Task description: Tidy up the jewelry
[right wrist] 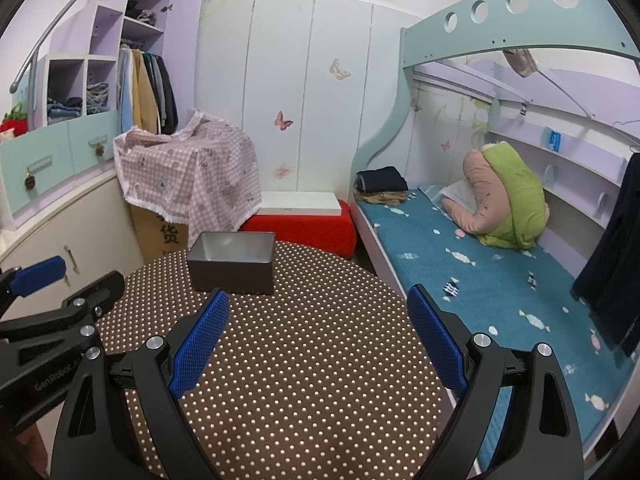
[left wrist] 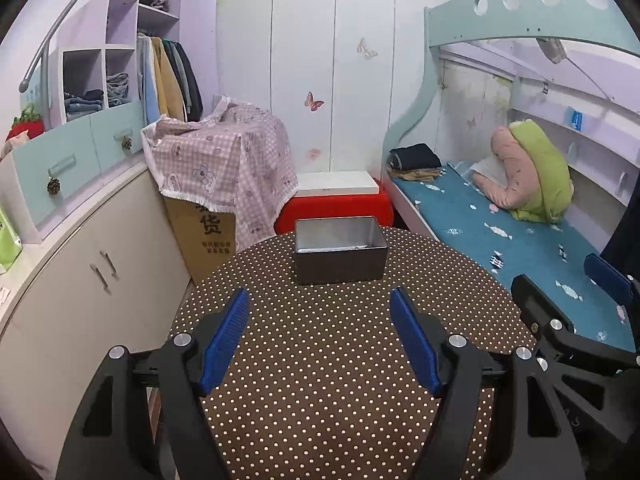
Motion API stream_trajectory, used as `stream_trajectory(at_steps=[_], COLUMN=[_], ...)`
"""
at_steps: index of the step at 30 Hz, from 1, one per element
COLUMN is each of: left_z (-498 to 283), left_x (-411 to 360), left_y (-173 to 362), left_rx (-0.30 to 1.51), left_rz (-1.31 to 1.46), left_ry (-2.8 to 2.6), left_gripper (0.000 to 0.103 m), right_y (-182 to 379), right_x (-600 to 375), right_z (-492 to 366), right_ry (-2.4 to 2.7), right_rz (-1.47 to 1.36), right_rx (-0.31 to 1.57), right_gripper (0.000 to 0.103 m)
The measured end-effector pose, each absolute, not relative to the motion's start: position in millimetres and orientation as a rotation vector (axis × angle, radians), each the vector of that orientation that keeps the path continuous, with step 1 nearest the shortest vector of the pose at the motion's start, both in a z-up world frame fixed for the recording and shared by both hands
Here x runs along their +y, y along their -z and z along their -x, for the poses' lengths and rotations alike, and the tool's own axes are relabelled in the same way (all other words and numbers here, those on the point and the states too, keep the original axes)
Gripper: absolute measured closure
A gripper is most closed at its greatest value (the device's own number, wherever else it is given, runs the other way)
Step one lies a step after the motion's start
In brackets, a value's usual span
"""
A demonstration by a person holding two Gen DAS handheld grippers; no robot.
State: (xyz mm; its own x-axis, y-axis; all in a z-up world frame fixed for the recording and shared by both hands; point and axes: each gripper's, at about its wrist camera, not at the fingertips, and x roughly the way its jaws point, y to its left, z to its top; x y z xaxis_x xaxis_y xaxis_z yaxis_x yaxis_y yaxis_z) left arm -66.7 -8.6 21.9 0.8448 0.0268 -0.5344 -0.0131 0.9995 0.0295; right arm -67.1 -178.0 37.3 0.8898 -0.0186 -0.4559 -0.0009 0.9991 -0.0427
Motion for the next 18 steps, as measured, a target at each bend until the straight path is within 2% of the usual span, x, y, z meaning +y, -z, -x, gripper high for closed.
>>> stream_trajectory(at_steps=[5, 18], left_z=[65.7, 63.7], left_x=[-8.7, -8.5], left_y=[-21.0, -20.0], left_rx=[0.572, 0.584], left_rz=[-0.027, -0.021], left_ry=[-0.03, -0.034], left_gripper=[0.029, 0.028], right_y=[-37.2, -34.9], right_x=[-179.1, -181.4], right_z=[66.4, 65.8], right_ry=[0.01, 0.008], right_rz=[0.041, 0.037], right_rx=[0.476, 0.481], right_gripper=[0.016, 0.016])
